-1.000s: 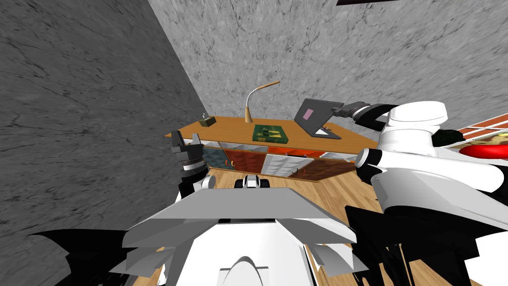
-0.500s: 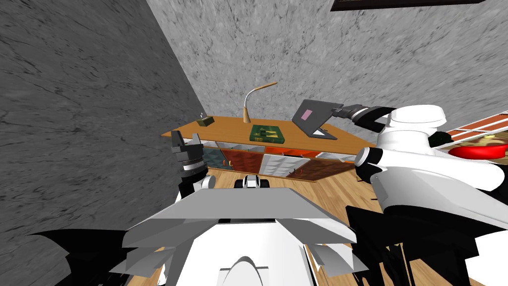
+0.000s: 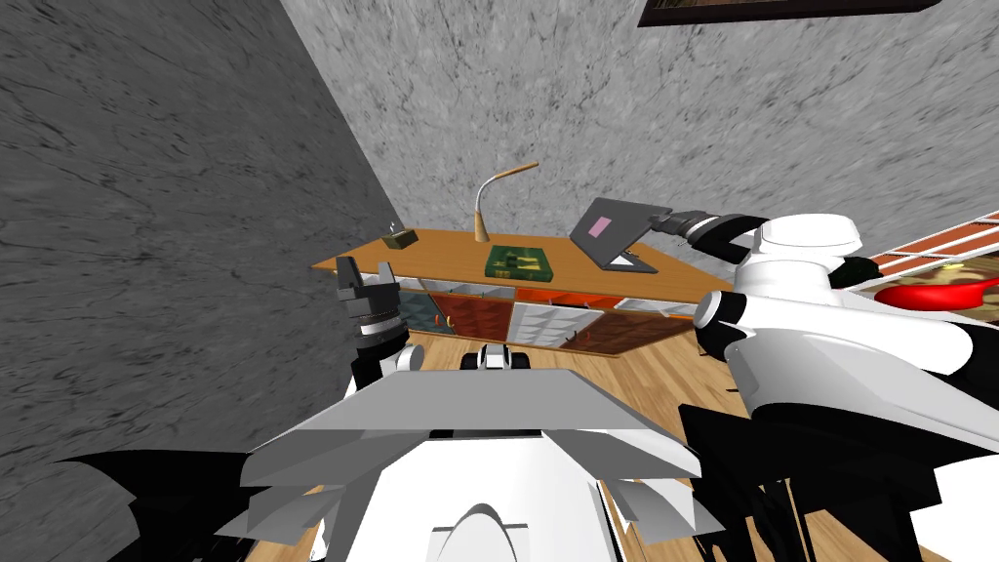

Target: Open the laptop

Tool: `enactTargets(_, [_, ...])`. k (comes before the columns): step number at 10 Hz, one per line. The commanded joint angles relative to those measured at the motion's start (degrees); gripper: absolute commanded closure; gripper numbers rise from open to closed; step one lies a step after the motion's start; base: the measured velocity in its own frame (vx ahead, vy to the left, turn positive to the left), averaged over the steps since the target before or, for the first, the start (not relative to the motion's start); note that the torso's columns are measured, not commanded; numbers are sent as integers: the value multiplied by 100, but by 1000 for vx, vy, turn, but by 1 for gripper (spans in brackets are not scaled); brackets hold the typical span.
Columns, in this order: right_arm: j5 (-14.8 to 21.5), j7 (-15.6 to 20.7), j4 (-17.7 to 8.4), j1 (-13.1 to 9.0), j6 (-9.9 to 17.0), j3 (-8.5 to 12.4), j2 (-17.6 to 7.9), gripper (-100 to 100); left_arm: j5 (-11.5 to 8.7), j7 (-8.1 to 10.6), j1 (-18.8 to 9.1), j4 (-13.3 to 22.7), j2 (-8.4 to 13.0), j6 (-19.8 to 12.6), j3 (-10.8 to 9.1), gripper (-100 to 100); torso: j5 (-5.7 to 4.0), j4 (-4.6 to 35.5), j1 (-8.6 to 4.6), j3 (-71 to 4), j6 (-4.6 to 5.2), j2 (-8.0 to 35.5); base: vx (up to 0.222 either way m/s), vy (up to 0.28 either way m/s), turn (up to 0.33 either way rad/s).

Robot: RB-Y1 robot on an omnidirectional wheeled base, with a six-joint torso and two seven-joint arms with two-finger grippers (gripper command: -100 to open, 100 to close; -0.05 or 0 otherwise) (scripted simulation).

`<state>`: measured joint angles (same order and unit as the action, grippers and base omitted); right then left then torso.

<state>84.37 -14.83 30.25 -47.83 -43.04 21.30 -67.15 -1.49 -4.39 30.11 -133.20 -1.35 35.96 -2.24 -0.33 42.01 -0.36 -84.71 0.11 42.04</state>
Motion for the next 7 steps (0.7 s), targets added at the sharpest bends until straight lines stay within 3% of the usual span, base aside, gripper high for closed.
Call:
enactTargets(1, [-178,-175,-161,65,16,-21,77,100,0,0,0,0,0,0,0,0,-11,-6,-13,3,1,1,4,-74,-10])
enactTargets(7, [-469,-456,-392,103,42,-20,167,100,0,0,0,0,0,0,0,0,-13,-17,3,-5,-13,-11,-2,-47,-11])
